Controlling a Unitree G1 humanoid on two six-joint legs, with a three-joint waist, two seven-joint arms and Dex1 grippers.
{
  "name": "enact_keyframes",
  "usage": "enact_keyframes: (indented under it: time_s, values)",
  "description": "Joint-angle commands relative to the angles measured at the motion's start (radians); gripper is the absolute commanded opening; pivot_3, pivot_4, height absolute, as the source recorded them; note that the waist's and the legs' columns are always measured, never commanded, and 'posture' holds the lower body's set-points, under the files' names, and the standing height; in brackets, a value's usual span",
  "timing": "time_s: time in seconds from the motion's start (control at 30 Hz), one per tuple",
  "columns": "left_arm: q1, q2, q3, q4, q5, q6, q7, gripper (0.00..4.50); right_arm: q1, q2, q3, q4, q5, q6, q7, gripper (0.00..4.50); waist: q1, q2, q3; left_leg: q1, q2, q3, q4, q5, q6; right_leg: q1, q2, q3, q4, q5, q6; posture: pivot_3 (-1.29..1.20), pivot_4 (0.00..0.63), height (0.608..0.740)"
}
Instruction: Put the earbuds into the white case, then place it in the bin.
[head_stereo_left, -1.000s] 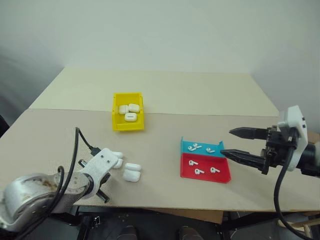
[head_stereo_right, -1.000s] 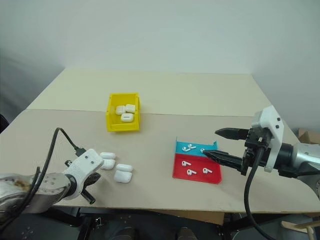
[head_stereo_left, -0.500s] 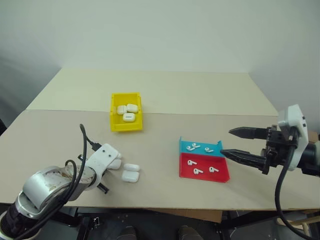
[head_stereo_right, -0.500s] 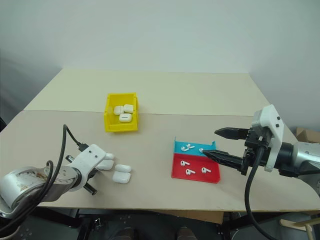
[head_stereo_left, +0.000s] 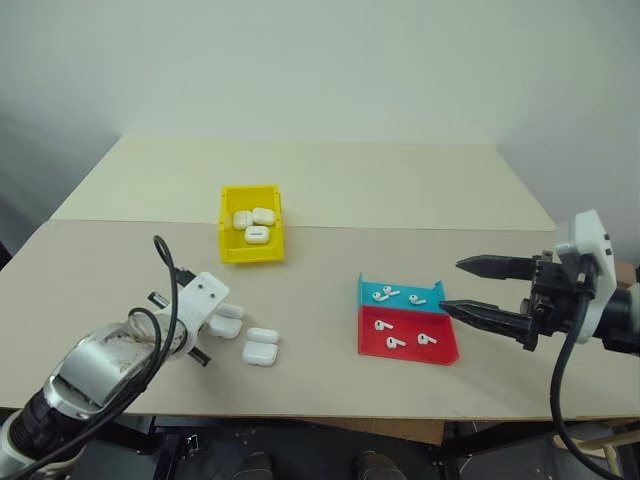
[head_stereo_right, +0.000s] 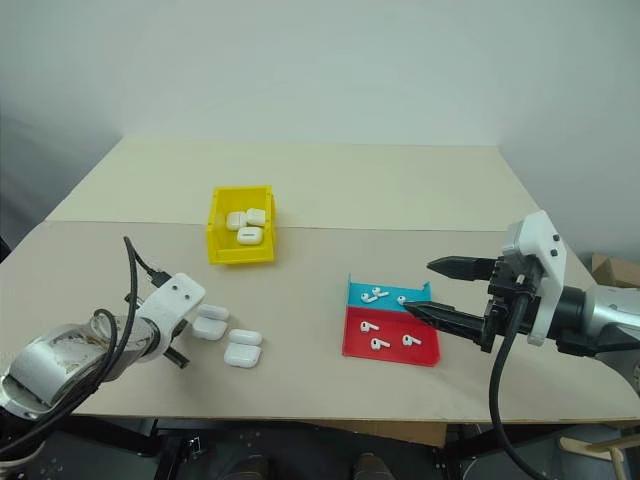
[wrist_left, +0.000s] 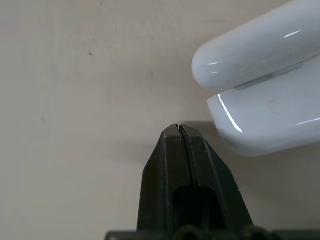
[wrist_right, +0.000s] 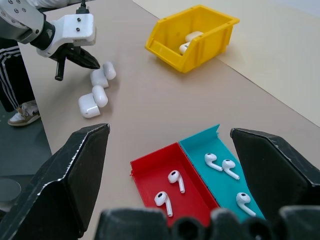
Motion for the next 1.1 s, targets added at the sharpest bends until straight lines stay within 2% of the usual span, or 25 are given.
enact_keyframes:
  time_s: [0.03, 0.2, 0.33, 0.63, 1.1]
  values:
    - [-0.009, 0.052, 0.035, -0.024, 0.037, -0.029, -0.063, 0.04, -0.004, -0.009, -0.052, -0.030, 0.025, 0.004, -0.014, 4.50, -0.001, 0.000, 0.000, 0.000, 0.000, 0.000, 0.000, 0.000, 0.000, 0.000, 0.000, 0.000, 0.000, 0.000, 0.000, 0.00, 0.150, 0.740]
    - [0.022, 0.153, 0.143, -0.069, -0.019, 0.025, -0.213, 0.04, 0.014, -0.003, -0.054, -0.028, 0.008, -0.015, -0.006, 4.50, -0.002, 0.000, 0.000, 0.000, 0.000, 0.000, 0.000, 0.000, 0.000, -0.001, 0.000, 0.000, 0.000, 0.000, 0.000, 0.00, 0.150, 0.740]
    - [0.091, 0.207, 0.174, -0.140, -0.056, -0.003, -0.319, 0.04, -0.004, -0.001, -0.036, -0.013, -0.002, -0.024, -0.005, 4.50, -0.002, 0.000, 0.000, 0.000, 0.000, 0.000, 0.000, 0.000, 0.000, -0.001, 0.000, 0.000, 0.000, 0.000, 0.000, 0.00, 0.150, 0.740]
    - [0.057, 0.093, 0.111, -0.126, -0.009, -0.001, -0.302, 0.04, -0.015, -0.014, -0.041, -0.006, 0.000, -0.018, 0.005, 4.50, 0.001, 0.000, 0.000, 0.000, 0.000, 0.000, 0.000, 0.000, 0.000, 0.000, 0.000, 0.000, 0.000, 0.000, 0.000, 0.00, 0.150, 0.740]
    - [-0.006, 0.029, 0.011, 0.013, 0.117, -0.087, -0.298, 0.04, -0.001, -0.027, -0.069, -0.019, 0.012, -0.008, -0.001, 4.50, 0.000, 0.000, 0.000, 0.000, 0.000, 0.000, 0.000, 0.000, 0.000, 0.000, 0.000, 0.000, 0.000, 0.000, 0.000, 0.00, 0.150, 0.740]
